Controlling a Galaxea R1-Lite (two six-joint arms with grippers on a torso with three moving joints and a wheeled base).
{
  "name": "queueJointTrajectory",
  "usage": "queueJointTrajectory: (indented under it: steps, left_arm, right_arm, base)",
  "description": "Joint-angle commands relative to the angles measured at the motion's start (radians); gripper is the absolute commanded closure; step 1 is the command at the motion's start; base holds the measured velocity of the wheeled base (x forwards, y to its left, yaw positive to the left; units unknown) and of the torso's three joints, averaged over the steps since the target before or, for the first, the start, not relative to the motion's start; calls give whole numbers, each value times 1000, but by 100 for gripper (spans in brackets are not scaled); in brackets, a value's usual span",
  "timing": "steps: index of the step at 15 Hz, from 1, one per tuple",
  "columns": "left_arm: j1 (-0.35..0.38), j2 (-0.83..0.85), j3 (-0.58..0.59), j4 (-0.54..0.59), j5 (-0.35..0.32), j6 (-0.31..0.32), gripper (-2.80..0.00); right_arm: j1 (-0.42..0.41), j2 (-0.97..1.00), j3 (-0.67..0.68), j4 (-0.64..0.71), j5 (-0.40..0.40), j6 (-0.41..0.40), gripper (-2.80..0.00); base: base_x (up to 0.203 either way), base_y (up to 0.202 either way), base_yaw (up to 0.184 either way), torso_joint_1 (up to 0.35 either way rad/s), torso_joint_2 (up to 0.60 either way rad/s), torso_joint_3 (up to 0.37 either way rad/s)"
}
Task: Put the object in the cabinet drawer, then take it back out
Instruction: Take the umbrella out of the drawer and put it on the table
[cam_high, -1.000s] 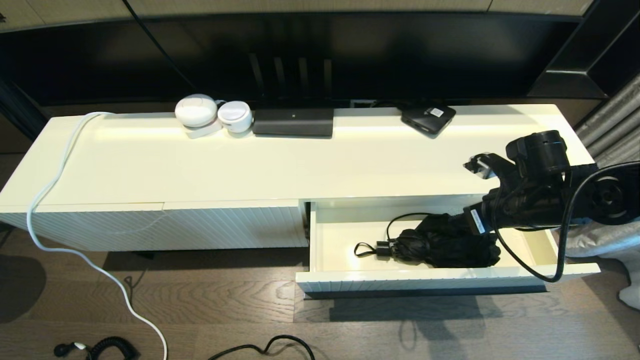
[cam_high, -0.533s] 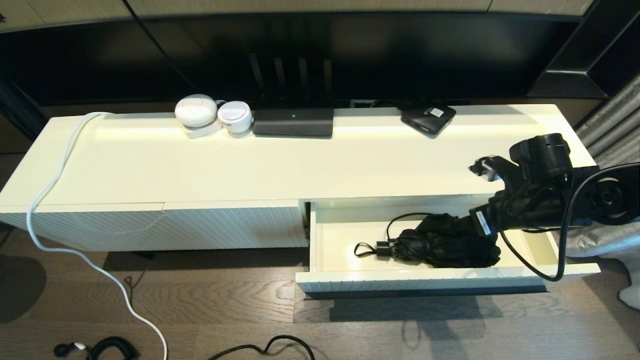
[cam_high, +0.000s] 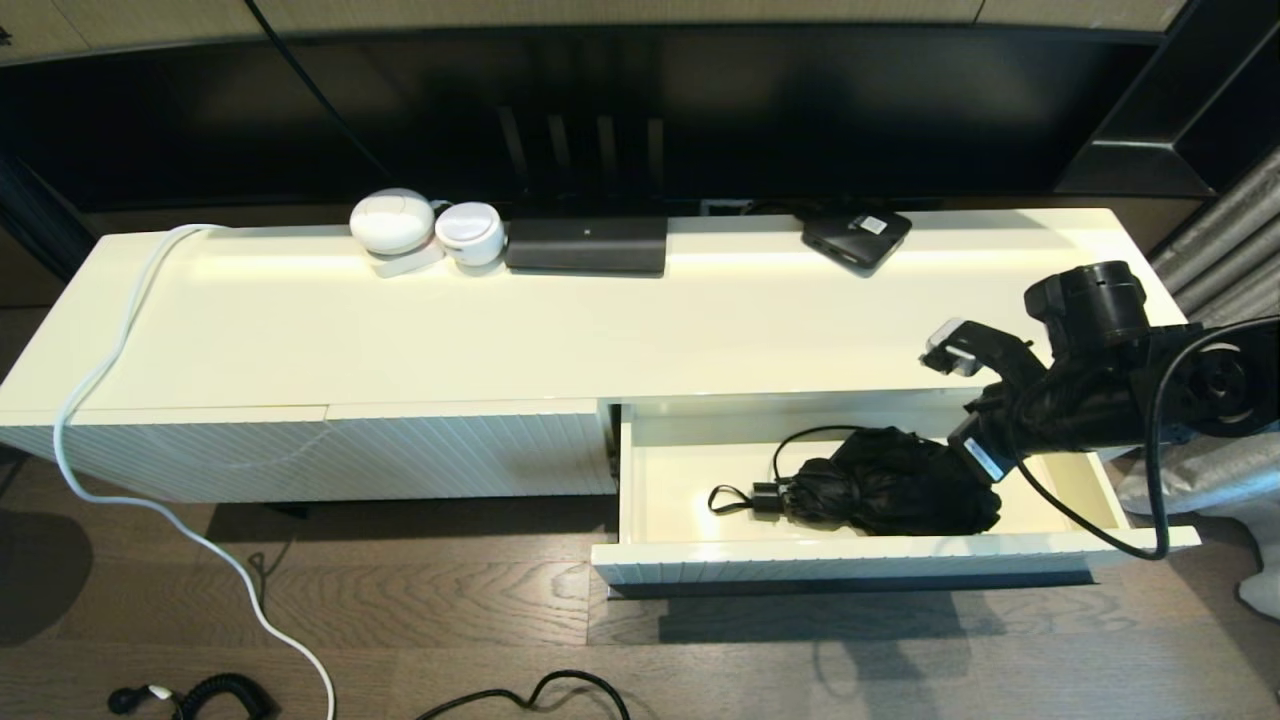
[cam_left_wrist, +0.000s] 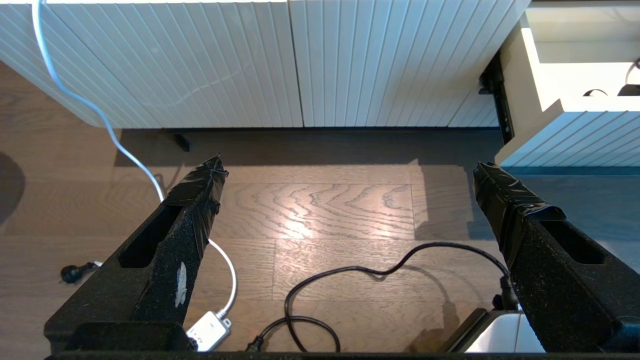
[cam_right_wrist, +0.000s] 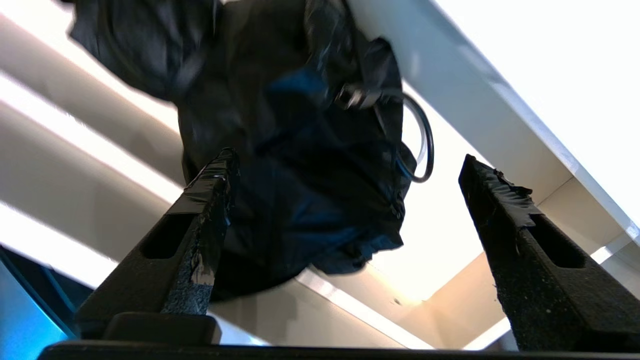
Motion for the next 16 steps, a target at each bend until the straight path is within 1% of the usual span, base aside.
queueJointTrajectory:
  steps: [1, 4, 6, 9, 11, 12, 16]
  left_arm:
    - [0, 0, 0, 0, 0, 0, -280]
    - [0, 0, 0, 0, 0, 0, -280]
    - [0, 0, 0, 0, 0, 0, -280]
    - [0, 0, 0, 0, 0, 0, -280]
    - [0, 0, 0, 0, 0, 0, -280]
    - [0, 0, 0, 0, 0, 0, -280]
    - [0, 0, 0, 0, 0, 0, -280]
  right_arm:
    - [-12, 0, -4, 27, 9, -87, -280]
    - [-37, 5, -15, 61, 10, -303, -280]
    - [-46, 15, -32, 98, 10, -402, -280]
    - [-42, 50, -74, 105, 5, -473, -280]
    - [-33, 63, -102, 110, 3, -501, -280]
    - [-27, 71, -123, 120, 3, -533, -280]
    - [-23, 74, -145, 162, 3, -624, -280]
  base:
    - [0, 0, 0, 0, 0, 0]
    - [0, 0, 0, 0, 0, 0]
    - [0, 0, 0, 0, 0, 0]
    - [0, 0, 0, 0, 0, 0]
    - [0, 0, 0, 0, 0, 0]
    - [0, 0, 0, 0, 0, 0]
    - [0, 0, 0, 0, 0, 0]
